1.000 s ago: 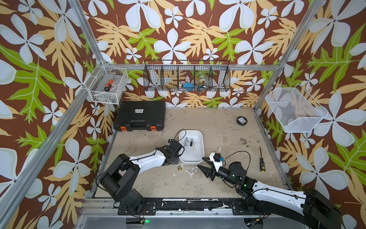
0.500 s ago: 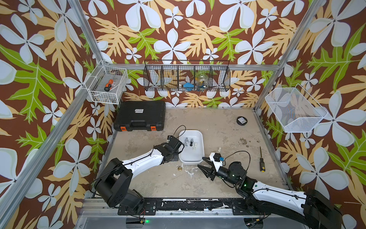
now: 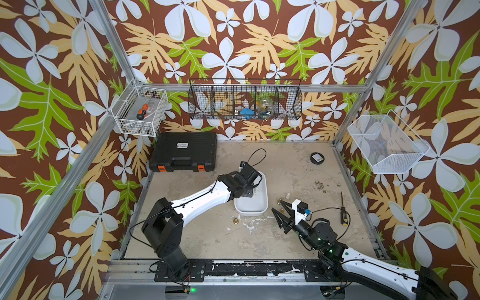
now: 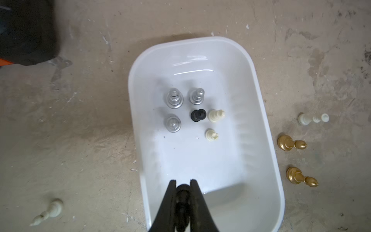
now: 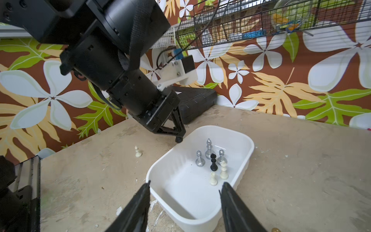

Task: Put the chess pieces into the storage box
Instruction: Place the chess piece in the storage box.

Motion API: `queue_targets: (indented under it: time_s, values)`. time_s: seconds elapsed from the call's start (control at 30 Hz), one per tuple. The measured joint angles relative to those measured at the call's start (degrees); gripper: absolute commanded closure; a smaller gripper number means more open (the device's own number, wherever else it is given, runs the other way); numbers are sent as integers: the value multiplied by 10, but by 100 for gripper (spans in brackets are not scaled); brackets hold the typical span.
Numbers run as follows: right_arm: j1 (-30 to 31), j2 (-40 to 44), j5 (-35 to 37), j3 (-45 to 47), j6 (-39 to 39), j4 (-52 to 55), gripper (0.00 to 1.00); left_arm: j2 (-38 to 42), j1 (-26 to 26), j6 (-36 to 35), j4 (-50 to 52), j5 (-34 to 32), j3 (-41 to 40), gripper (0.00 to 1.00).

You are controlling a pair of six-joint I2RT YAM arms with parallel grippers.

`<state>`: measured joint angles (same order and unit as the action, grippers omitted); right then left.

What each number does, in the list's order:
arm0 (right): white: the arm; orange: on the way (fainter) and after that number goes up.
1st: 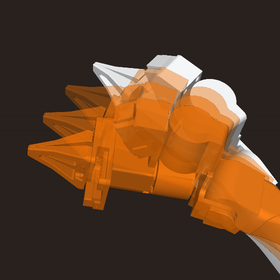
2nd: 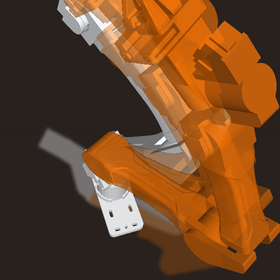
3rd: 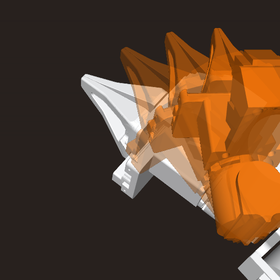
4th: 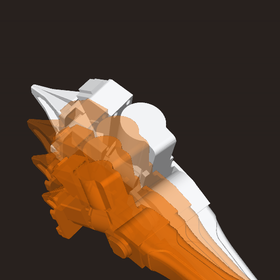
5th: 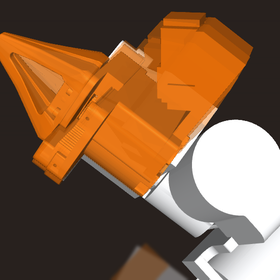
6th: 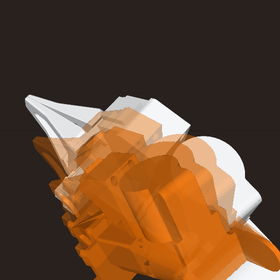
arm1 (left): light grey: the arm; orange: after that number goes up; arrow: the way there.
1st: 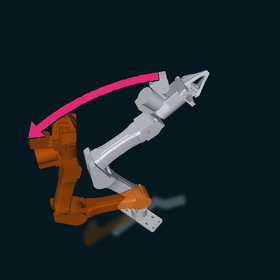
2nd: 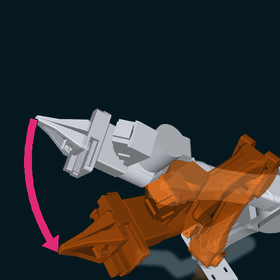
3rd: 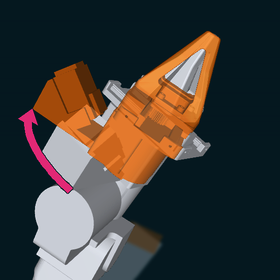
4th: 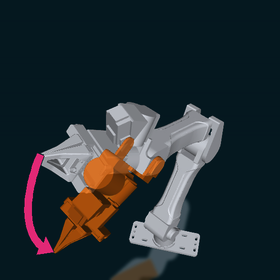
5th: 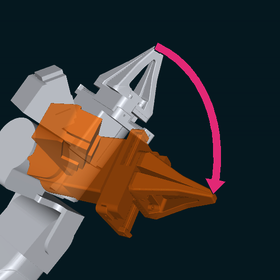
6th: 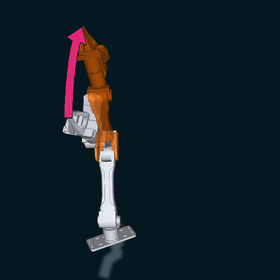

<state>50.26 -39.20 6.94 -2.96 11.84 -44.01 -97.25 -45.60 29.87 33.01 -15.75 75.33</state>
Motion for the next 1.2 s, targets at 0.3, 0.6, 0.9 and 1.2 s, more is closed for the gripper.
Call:
queue_targets:
  time_s: [0.3, 0.6, 0.9, 1.2]
  values:
    - [0, -11, 17, -2, 0, 2, 43, -90, -9, -2, -18, 28, 17, 90]
    - [0, -15, 16, -4, 0, 2, 43, -129, -10, -2, -51, 35, 13, 90]
    - [0, -12, 16, -4, 0, 2, 43, -151, -10, -2, -73, 26, 12, 90]
    - [0, -8, 16, -4, 0, 2, 43, -164, -10, -2, -83, 3, 13, 89]
